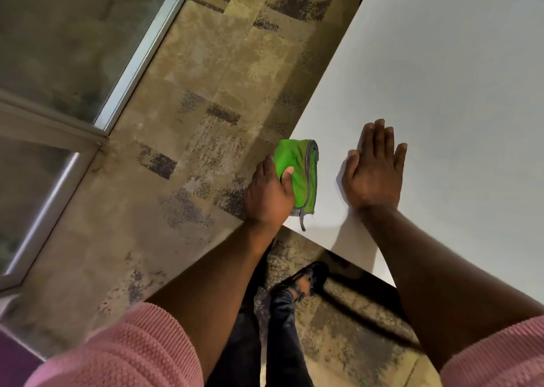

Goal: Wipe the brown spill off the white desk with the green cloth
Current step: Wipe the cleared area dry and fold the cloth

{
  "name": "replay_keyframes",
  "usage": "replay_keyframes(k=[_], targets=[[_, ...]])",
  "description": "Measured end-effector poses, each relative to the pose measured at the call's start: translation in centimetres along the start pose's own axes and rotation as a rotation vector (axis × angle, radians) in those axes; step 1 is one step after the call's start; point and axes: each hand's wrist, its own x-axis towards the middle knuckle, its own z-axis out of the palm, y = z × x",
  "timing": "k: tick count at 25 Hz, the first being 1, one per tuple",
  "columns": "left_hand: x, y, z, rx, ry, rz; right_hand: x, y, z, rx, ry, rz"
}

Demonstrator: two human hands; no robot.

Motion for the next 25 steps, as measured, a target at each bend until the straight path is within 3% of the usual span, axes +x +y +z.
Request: replay_keyframes(k=[6, 15, 20, 25], targets=[[-5.1, -2.2, 0.7, -0.102, 0.065, -0.097, -0.1, 0.1, 0.2, -0.018, 0.016, -0.01], [-8.1, 0.5, 3.1, -0.385, 0.222, -0.285, 0.1, 0.2, 0.1, -0.023, -0.003, -0.009], [-9.7, 3.6, 3.5, -0.596, 0.215, -0.393, -0.1, 0.0, -0.1, -0.005, -0.003, -0.005], [-13.0, 7.1, 5.8, -0.672, 0.17, -0.393, 0.0, -0.1, 0.0, 0.016, 0.013, -0.009]])
